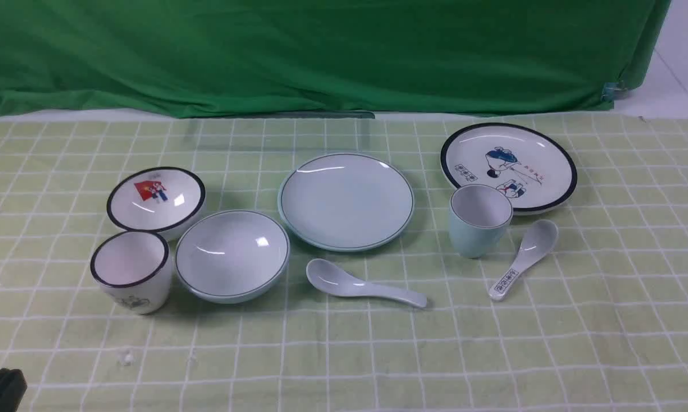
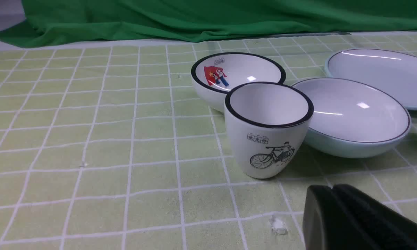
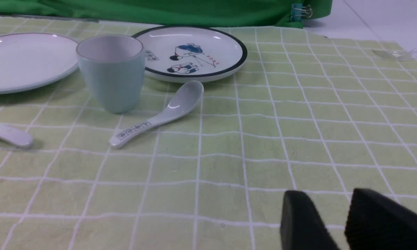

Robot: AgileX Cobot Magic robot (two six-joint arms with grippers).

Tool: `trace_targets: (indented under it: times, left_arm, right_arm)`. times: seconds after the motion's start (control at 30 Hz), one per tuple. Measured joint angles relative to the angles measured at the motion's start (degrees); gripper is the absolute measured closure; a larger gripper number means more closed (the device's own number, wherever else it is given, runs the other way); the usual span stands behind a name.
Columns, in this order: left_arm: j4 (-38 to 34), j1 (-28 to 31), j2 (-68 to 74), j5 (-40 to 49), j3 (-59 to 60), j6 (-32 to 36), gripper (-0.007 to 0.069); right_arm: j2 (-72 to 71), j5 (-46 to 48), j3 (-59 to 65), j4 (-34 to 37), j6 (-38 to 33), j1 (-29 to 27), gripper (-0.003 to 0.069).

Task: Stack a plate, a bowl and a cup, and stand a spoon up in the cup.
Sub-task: Use the left arm to grab a blue rice bowl

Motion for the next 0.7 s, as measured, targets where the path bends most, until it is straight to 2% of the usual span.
trace_targets:
  times: [0.43, 0.7]
  left_arm:
    - [0.00, 0.00, 0.00, 0.00, 0.00, 0.06, 0.0656]
    - [2.22, 0.00, 0.00, -0.05, 0.00, 3.42, 0.0656]
  right_arm:
    - [0.00, 0.00, 0.00, 0.00, 0.00, 0.00, 0.0417]
    - [0.00, 0.00, 0.00, 0.00, 0.00, 0.00, 0.0417]
